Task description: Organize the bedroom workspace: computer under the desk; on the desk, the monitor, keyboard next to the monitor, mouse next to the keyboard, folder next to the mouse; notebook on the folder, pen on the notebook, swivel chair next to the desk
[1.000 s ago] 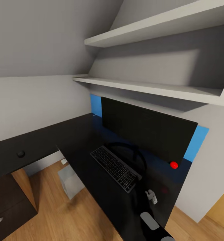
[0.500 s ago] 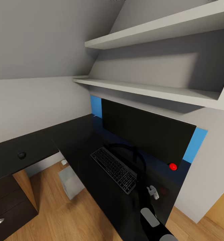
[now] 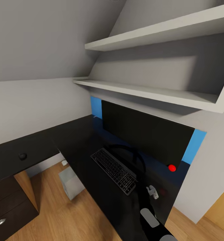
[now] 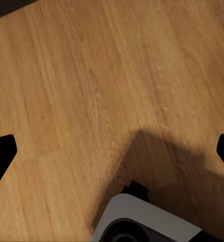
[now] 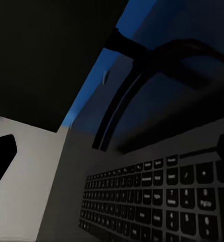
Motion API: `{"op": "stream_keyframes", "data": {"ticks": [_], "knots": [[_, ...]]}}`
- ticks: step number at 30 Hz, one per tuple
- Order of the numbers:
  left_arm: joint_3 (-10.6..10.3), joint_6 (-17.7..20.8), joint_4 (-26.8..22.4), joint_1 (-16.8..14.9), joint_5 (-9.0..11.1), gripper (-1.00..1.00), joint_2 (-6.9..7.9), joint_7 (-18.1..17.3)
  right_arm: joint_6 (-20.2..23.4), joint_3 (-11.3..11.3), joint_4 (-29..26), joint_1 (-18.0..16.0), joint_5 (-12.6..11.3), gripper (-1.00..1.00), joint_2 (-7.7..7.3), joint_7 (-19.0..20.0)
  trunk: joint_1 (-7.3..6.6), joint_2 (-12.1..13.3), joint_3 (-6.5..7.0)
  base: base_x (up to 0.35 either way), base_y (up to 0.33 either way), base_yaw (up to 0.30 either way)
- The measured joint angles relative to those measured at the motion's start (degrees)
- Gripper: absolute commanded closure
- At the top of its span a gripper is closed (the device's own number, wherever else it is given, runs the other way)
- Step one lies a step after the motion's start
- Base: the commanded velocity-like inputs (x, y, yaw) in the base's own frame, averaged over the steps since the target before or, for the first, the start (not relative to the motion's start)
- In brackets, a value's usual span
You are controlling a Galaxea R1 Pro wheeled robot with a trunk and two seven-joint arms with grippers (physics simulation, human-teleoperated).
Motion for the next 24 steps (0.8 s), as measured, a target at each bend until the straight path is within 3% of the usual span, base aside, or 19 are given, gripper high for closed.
{"op": "stream_keyframes", "data": {"ticks": [8, 24], "knots": [[-0.07, 0.01, 0.0, 0.0, 0.01, -1.0, -0.03, 0.0, 0.39, 0.68, -0.07, 0.08, 0.08, -1.0, 0.01, 0.12, -1.76, 3.21, 1.44, 0.0, 0.0, 0.0], [-0.09, -0.07, 0.0, 0.0, -0.04, -1.0, -0.08, 0.0, 0.75, 0.84, -0.11, 0.09, -0.24, -1.0, 0.01, 1.82, -1.77, 3.23, 1.45, 0.0, 0.0, 0.0]]}}
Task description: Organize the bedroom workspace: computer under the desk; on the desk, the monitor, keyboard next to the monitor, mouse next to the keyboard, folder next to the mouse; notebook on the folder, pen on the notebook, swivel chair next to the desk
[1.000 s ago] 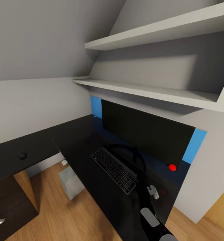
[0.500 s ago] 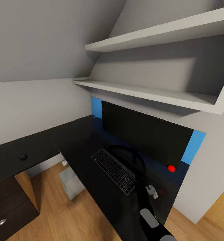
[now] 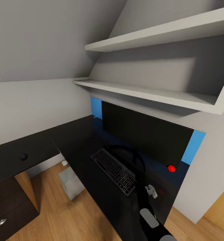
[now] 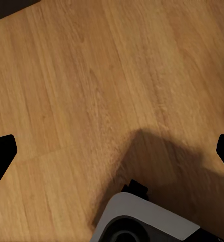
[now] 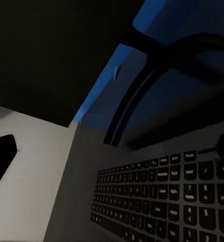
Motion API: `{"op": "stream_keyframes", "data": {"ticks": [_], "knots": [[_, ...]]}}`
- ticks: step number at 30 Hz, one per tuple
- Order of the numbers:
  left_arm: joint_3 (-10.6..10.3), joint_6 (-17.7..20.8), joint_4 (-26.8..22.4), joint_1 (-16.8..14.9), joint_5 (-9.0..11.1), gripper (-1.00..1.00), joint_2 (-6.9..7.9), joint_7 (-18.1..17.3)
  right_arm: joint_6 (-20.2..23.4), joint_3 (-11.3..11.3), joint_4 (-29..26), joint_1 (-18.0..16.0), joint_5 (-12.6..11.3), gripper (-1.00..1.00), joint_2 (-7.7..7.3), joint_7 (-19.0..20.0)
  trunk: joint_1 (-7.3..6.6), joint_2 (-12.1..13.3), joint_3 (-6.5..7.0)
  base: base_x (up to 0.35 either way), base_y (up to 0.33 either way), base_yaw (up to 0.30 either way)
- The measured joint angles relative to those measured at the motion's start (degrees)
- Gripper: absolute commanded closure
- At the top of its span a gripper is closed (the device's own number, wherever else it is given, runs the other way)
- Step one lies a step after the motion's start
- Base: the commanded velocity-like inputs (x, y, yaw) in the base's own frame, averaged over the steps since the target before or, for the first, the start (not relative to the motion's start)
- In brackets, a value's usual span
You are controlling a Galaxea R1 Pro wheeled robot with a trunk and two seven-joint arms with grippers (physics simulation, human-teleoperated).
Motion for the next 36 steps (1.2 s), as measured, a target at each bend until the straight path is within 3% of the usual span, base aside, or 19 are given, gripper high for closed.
{"op": "stream_keyframes", "data": {"ticks": [9, 17, 36], "knots": [[0.0, 0.0, 0.0, 0.0, -0.02, -1.0, -0.01, 0.0, 0.04, 0.03, 0.13, 0.0, -0.08, -1.0, 0.0, 2.72, 0.0, 0.0, 0.0, 0.0, 0.0, 0.0], [-0.08, 0.14, 0.0, 0.0, -0.04, -1.0, -0.02, 0.0, 0.19, 0.12, 0.46, 0.0, -0.16, -1.0, 0.0, 2.84, 0.0, 0.0, 0.0, 0.0, 0.0, 0.021], [-0.18, 0.34, -0.03, 0.02, 0.01, -1.0, -0.1, 0.01, -0.41, 0.83, 3.26, -0.02, 0.04, -1.0, 0.02, 1.39, 0.0, 0.0, 0.0, 0.0, 0.0, 0.274]]}}
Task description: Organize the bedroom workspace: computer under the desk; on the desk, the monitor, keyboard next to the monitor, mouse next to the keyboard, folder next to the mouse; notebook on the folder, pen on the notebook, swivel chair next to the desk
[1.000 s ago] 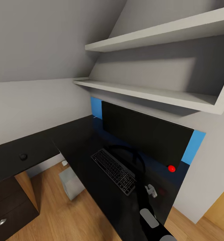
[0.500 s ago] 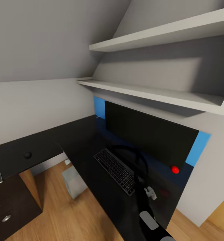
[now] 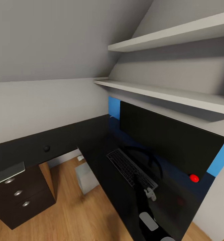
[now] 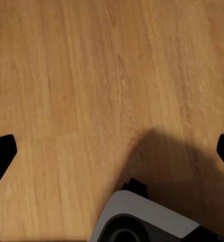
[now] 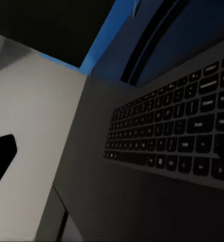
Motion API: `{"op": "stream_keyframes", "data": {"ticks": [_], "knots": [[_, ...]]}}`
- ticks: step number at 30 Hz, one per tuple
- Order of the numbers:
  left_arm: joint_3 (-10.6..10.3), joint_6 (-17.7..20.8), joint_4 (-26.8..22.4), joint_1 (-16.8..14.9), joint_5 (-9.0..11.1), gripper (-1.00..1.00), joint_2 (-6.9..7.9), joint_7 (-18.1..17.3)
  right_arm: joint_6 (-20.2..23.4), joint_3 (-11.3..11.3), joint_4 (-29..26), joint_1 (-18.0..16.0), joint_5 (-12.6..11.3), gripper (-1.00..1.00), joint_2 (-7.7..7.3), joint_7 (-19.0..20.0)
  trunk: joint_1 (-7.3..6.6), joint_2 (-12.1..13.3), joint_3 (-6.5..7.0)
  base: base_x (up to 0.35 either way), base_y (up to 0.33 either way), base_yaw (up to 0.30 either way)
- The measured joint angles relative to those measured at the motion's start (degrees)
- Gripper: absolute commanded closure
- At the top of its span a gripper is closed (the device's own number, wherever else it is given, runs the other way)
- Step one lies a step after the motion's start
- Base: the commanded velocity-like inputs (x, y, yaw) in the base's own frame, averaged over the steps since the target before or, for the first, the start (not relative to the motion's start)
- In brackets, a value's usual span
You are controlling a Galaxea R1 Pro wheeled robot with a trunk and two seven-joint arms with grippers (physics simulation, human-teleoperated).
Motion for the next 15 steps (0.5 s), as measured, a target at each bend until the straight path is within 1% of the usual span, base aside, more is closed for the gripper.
{"op": "stream_keyframes", "data": {"ticks": [8, 10, 15], "knots": [[0.0, 0.01, 0.0, 0.0, 0.04, -1.0, 0.0, 0.0, 0.0, 0.2, 0.11, -0.04, 0.18, -1.0, 0.0, 0.01, 0.0, 0.0, 0.05, 0.0, 0.0, 0.279], [0.0, 0.02, 0.0, 0.0, 0.02, -1.0, 0.0, 0.0, 0.06, 0.9, 1.05, -0.01, 0.29, -1.0, 0.01, -0.93, 0.0, 0.0, 0.09, 0.0, 0.0, 0.279], [-0.01, 0.01, 0.01, -0.01, 0.01, -1.0, 0.0, 0.0, 0.12, 1.77, 1.63, -0.02, 0.34, -1.0, 0.01, -1.11, 0.0, 0.0, 0.2, 0.0, 0.0, 0.279]]}}
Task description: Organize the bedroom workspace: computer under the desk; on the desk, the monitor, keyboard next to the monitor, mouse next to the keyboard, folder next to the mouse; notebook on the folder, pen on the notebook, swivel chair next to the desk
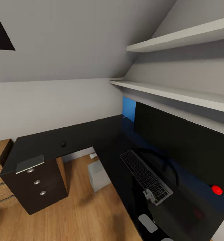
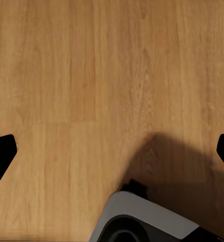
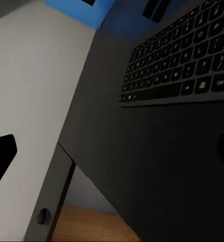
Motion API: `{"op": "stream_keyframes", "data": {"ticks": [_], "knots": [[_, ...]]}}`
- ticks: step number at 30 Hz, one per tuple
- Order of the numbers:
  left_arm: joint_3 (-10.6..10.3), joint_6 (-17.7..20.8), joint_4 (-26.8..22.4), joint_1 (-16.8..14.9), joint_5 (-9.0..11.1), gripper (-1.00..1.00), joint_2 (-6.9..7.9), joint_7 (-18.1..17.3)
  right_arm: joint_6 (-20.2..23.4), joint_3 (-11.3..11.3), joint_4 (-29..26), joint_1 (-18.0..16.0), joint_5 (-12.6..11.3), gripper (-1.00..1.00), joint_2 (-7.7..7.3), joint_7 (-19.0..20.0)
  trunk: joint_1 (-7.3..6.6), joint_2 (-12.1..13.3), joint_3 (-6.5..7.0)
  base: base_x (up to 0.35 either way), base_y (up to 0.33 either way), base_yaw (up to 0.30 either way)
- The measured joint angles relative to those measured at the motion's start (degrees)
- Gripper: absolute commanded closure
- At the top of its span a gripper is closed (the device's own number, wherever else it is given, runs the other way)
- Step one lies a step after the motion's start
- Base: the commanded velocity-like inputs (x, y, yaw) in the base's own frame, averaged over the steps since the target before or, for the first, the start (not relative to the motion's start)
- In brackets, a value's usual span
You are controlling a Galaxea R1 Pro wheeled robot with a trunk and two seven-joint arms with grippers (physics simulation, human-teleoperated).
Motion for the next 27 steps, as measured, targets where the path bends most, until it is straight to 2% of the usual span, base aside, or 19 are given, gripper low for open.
{"op": "stream_keyframes", "data": {"ticks": [10, 23, 27], "knots": [[-0.01, -0.09, 0.01, -0.01, -0.02, -1.0, 0.0, 0.0, 0.14, 1.76, 0.61, -0.01, 0.04, -1.0, 0.0, -3.73, 0.0, 0.0, 0.33, 0.0, 0.0, 0.278], [-0.01, -0.09, 0.01, -0.01, 0.02, -1.0, 0.0, 0.0, 0.15, 1.97, 0.65, -0.01, -0.05, -1.0, 0.0, -4.25, 0.0, 0.0, 0.9, 0.0, 0.0, 0.261], [-0.01, -0.09, 0.01, -0.01, 0.02, -1.0, 0.0, 0.0, 0.18, 2.0, 0.81, -0.04, -0.07, -1.0, 0.0, -5.9, 0.0, 0.0, 1.12, 0.0, 0.0, 0.242]]}}
